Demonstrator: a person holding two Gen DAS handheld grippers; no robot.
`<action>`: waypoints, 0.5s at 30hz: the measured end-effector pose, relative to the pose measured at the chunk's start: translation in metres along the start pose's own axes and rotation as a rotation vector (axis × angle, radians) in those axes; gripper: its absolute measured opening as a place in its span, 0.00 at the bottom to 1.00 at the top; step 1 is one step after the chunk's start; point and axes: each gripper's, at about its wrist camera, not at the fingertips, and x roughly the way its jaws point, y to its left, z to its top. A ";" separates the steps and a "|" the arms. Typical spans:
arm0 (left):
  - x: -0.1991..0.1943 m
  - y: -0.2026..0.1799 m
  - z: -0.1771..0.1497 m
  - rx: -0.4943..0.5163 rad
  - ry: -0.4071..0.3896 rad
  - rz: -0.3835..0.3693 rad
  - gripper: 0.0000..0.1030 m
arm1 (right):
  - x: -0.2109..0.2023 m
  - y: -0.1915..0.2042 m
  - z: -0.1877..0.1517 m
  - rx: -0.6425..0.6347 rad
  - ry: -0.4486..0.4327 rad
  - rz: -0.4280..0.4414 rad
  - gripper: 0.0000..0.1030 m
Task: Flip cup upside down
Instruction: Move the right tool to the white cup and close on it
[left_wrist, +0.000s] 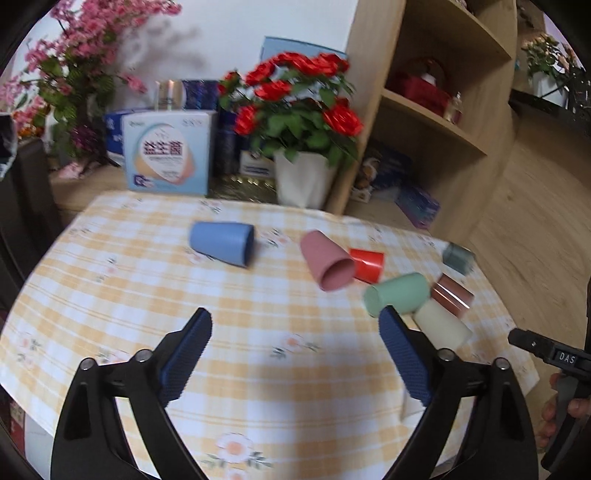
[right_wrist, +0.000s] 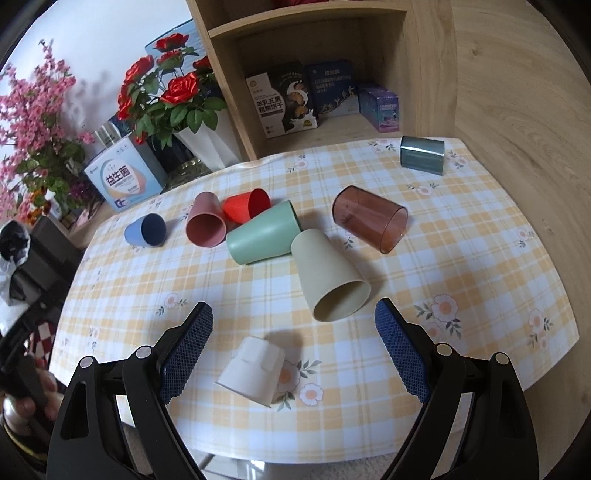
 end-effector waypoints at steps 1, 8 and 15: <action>-0.002 0.004 0.001 -0.004 -0.004 0.008 0.88 | 0.002 0.000 0.000 0.003 0.008 0.003 0.84; -0.018 0.026 0.002 0.001 -0.078 0.087 0.88 | 0.027 0.004 -0.001 0.014 0.105 -0.008 0.84; -0.020 0.051 -0.004 -0.036 -0.071 0.131 0.88 | 0.059 0.009 -0.008 0.040 0.206 0.000 0.84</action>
